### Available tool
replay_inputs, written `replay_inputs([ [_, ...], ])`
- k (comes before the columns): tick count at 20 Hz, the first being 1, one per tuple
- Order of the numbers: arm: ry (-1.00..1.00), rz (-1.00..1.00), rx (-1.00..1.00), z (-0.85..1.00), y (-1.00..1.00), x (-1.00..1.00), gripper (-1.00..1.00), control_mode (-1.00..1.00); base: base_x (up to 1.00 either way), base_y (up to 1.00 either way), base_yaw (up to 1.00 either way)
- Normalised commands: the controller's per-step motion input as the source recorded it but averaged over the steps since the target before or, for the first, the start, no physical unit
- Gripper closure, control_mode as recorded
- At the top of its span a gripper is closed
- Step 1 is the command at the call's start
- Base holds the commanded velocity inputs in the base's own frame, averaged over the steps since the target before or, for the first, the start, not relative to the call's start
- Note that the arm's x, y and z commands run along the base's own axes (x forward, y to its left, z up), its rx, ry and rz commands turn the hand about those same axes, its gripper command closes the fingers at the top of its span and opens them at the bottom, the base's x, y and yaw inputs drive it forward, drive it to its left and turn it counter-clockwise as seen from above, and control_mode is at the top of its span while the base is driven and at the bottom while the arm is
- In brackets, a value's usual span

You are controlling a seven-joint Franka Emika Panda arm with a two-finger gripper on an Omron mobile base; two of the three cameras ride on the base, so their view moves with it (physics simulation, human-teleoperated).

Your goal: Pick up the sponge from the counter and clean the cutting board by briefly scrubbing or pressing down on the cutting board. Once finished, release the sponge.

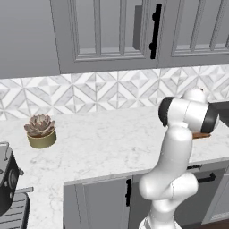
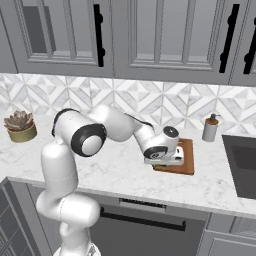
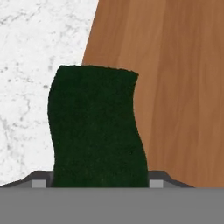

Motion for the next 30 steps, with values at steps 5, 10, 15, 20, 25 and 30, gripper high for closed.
replay_inputs([
  [5,-0.01,0.04,-0.03,-0.09,0.0,0.39,1.0,-1.0,0.0,0.0,0.0],
  [10,-0.02,0.03,-0.02,0.0,0.0,0.46,1.0,-1.0,0.0,0.0,0.0],
  [15,0.0,0.0,0.0,0.0,0.0,0.48,1.0,-1.0,0.0,0.0,0.0],
  [20,0.0,0.02,0.0,0.0,0.0,0.62,1.0,-1.0,0.0,0.0,0.0],
  [25,0.0,0.02,0.0,0.0,0.0,0.64,1.0,-1.0,0.0,0.0,0.0],
  [30,-0.01,0.0,0.0,0.0,-0.02,0.22,1.0,-1.0,0.0,0.0,0.0],
])
